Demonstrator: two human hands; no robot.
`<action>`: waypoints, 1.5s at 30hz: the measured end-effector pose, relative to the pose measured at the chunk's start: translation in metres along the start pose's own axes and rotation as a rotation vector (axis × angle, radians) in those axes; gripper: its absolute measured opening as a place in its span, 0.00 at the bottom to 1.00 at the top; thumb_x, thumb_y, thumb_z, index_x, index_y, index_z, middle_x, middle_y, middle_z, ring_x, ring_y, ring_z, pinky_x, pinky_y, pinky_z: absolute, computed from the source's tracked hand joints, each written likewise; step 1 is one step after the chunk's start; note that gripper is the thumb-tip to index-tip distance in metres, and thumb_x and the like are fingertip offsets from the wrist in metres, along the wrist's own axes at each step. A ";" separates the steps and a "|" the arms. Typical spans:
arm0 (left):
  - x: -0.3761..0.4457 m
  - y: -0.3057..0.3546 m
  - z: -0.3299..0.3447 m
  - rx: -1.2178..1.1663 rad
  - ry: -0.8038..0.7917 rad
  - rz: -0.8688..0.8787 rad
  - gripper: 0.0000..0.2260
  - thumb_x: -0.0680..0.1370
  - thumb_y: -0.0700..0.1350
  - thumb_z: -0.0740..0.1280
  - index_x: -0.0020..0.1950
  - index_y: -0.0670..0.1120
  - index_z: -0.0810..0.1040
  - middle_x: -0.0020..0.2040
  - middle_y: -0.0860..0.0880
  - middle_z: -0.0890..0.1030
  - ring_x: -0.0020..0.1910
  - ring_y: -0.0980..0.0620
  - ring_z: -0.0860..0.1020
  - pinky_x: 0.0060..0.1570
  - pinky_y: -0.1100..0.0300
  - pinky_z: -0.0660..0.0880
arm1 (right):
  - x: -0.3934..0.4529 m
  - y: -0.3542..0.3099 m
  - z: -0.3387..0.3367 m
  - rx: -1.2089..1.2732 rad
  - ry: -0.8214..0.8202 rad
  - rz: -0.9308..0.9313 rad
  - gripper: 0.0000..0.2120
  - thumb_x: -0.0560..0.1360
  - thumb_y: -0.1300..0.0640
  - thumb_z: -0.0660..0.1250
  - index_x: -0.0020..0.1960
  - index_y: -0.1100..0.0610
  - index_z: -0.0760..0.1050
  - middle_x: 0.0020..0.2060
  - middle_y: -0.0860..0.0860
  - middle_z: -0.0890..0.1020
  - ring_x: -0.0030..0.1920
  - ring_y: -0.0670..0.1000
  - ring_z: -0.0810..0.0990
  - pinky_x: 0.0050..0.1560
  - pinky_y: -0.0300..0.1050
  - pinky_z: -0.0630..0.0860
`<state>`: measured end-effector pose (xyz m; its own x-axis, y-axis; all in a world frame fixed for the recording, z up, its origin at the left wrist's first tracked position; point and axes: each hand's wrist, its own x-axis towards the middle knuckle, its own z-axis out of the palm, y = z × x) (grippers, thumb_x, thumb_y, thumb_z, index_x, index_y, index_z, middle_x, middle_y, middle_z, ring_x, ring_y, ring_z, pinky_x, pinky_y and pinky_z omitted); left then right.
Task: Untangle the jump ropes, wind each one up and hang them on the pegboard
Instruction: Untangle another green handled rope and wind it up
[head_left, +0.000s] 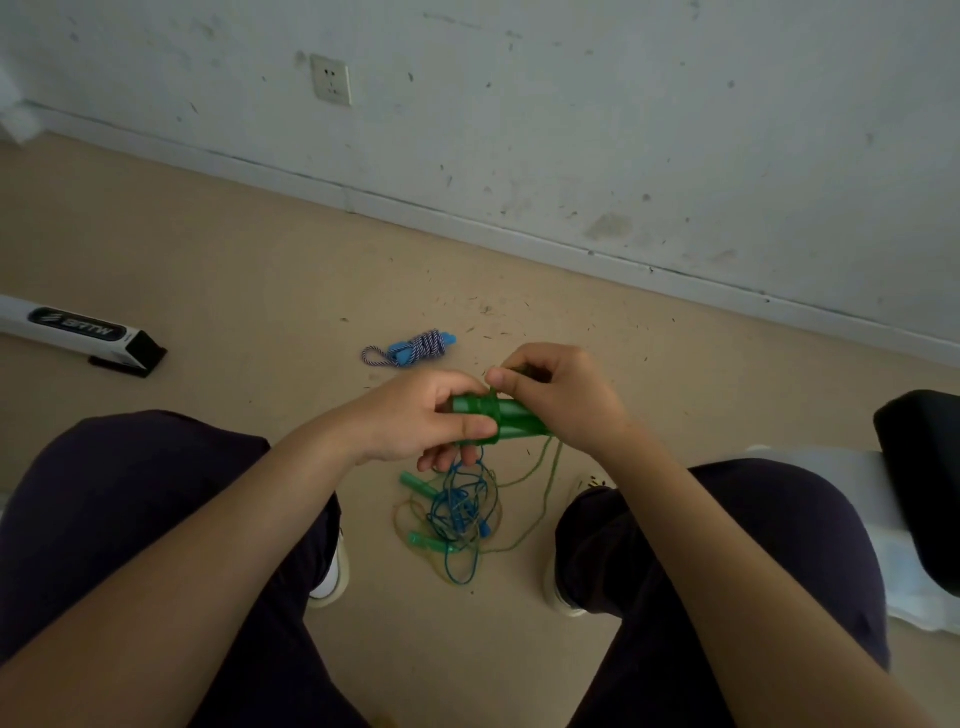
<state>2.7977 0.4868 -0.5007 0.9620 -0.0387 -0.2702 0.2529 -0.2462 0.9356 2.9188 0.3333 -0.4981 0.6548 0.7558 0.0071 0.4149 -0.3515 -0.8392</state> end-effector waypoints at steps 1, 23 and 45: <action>0.000 0.000 0.001 0.024 0.012 0.006 0.07 0.80 0.42 0.68 0.57 0.44 0.77 0.38 0.44 0.84 0.28 0.51 0.76 0.26 0.59 0.73 | 0.000 0.000 0.000 0.031 0.005 0.017 0.06 0.74 0.53 0.73 0.44 0.54 0.78 0.28 0.47 0.74 0.27 0.42 0.69 0.31 0.37 0.67; 0.003 0.000 0.000 -0.065 0.252 0.169 0.12 0.82 0.41 0.65 0.61 0.57 0.76 0.34 0.49 0.81 0.27 0.51 0.75 0.24 0.60 0.72 | -0.005 -0.008 -0.003 0.470 -0.063 0.212 0.16 0.78 0.45 0.66 0.48 0.59 0.79 0.35 0.57 0.81 0.26 0.50 0.71 0.24 0.39 0.63; 0.005 -0.001 -0.013 0.012 0.602 0.032 0.10 0.80 0.43 0.69 0.60 0.45 0.76 0.36 0.44 0.83 0.25 0.52 0.76 0.24 0.57 0.72 | -0.010 -0.013 0.012 0.075 -0.021 -0.128 0.11 0.80 0.53 0.65 0.42 0.58 0.78 0.33 0.57 0.79 0.33 0.57 0.77 0.35 0.52 0.74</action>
<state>2.8032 0.4993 -0.5003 0.8590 0.5081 -0.0628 0.2252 -0.2648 0.9376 2.8995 0.3372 -0.4938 0.5857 0.8037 0.1056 0.4449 -0.2099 -0.8706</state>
